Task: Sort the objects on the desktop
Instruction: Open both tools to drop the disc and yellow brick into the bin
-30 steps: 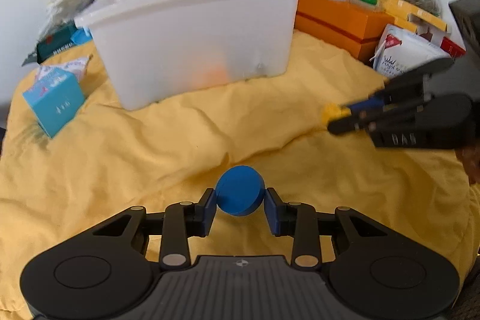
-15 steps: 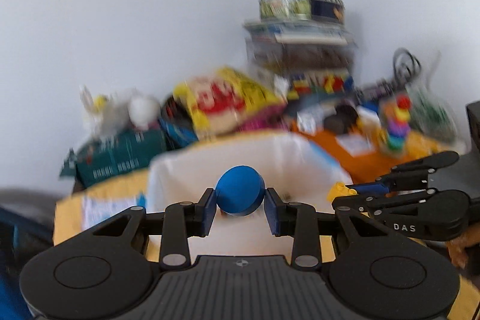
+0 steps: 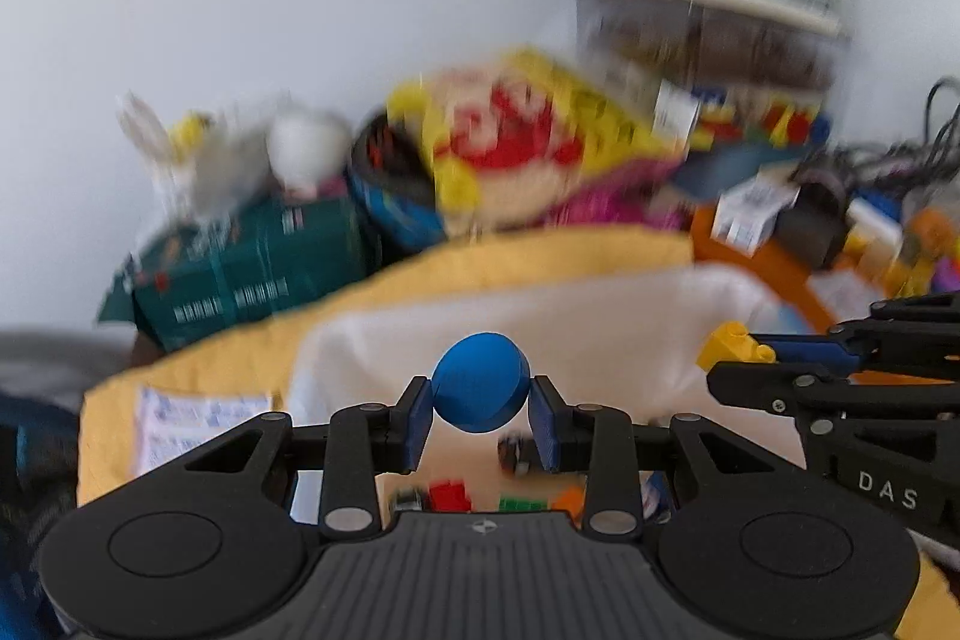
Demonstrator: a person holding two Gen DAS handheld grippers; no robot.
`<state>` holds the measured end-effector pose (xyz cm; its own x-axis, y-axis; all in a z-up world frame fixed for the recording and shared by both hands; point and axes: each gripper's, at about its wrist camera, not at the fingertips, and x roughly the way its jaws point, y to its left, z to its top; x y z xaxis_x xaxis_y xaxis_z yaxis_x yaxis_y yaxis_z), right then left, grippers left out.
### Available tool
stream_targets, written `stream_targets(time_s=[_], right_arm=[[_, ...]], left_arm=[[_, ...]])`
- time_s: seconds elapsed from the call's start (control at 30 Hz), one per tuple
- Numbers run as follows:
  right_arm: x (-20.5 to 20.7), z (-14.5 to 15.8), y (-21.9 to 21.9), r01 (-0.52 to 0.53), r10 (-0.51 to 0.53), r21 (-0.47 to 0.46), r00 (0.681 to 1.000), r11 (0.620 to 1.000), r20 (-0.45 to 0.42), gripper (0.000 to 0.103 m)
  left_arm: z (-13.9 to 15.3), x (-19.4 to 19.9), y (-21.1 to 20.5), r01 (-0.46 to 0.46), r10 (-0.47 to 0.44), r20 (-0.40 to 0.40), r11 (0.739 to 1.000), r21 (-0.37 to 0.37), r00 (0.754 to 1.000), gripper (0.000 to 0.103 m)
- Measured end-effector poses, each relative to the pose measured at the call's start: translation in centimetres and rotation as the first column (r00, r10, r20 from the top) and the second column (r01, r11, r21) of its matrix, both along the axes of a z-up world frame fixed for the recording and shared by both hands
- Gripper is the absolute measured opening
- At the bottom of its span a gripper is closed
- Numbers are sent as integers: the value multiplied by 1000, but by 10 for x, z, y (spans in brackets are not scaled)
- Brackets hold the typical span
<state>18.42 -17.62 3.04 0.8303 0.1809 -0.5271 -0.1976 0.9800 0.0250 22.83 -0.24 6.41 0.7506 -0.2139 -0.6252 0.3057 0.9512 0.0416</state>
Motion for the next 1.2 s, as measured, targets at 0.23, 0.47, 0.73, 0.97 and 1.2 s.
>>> stream_targets(time_s=[0.23, 0.47, 0.73, 0.97, 1.2], right_arm=[[9, -31, 1, -31, 28, -30, 994, 999, -104, 42], [10, -17, -2, -37, 30, -64, 994, 997, -104, 62], [22, -15, -3, -28, 6, -147, 988, 989, -153, 90], [20, -12, 3, -29, -9, -196, 981, 980, -191, 98], [19, -10, 6, -28, -15, -200, 978, 979, -209, 98]], left_arm=[[-7, 0, 3, 3, -3, -9, 1000, 2, 1000, 61], [17, -15, -6, -1, -3, 82, 999, 50, 997, 77], [20, -2, 2, -110, 109, 18, 993, 52, 994, 79], [21, -5, -1, -122, 117, 49, 984, 130, 992, 79], [20, -8, -8, -100, 95, 38, 977, 188, 995, 79]])
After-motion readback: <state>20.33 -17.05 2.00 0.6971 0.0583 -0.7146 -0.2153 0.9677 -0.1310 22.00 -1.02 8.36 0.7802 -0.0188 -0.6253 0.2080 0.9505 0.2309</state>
